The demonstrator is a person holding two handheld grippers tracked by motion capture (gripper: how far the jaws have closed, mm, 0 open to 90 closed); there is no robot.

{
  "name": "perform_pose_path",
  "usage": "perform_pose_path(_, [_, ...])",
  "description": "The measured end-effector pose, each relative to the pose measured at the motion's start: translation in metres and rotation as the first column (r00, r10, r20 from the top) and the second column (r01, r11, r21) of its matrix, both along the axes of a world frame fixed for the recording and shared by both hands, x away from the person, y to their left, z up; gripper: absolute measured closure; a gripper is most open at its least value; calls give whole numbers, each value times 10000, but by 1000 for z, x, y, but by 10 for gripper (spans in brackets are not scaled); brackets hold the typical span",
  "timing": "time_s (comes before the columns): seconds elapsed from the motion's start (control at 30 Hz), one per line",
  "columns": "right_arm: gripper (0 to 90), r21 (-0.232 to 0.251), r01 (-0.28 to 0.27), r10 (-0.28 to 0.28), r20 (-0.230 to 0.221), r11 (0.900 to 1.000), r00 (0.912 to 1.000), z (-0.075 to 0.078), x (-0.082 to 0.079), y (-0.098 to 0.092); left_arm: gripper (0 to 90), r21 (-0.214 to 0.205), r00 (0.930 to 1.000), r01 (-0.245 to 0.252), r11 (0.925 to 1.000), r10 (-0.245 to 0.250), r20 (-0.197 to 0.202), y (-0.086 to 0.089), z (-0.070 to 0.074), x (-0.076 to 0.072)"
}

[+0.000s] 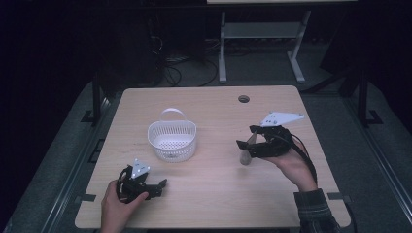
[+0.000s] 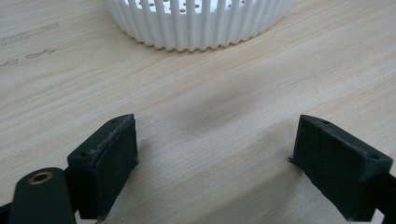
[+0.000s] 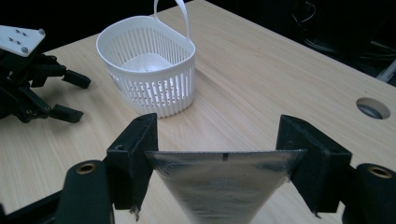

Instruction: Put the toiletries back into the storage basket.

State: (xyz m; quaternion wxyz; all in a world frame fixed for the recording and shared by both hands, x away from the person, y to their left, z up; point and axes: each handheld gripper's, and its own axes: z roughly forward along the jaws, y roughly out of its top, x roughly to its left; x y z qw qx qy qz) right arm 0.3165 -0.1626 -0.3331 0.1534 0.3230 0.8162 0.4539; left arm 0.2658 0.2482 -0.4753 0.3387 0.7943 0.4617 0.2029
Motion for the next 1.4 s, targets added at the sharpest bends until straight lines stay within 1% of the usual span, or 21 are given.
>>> perform_pose_path(0.3, [299,-3,-129,129,176,9999,9998,13,4,9,127,21,10000,21,10000,-21,-16,0,0,0])
perform_pose_path(0.6, [299,-16,-63,63,237,10000,9997,26,11,19,126,13,10000,15,10000,-15,-8,0,0,0])
perform_pose_path(0.9, [299,136,-240,235,341,9996,9991,37,17,30,127,14,10000,17,10000,-17,-8,0,0,0])
perform_pose_path(1.4, [299,192,-532,522,507,9984,9973,46,29,51,127,22,10000,23,10000,-23,-21,0,0,0])
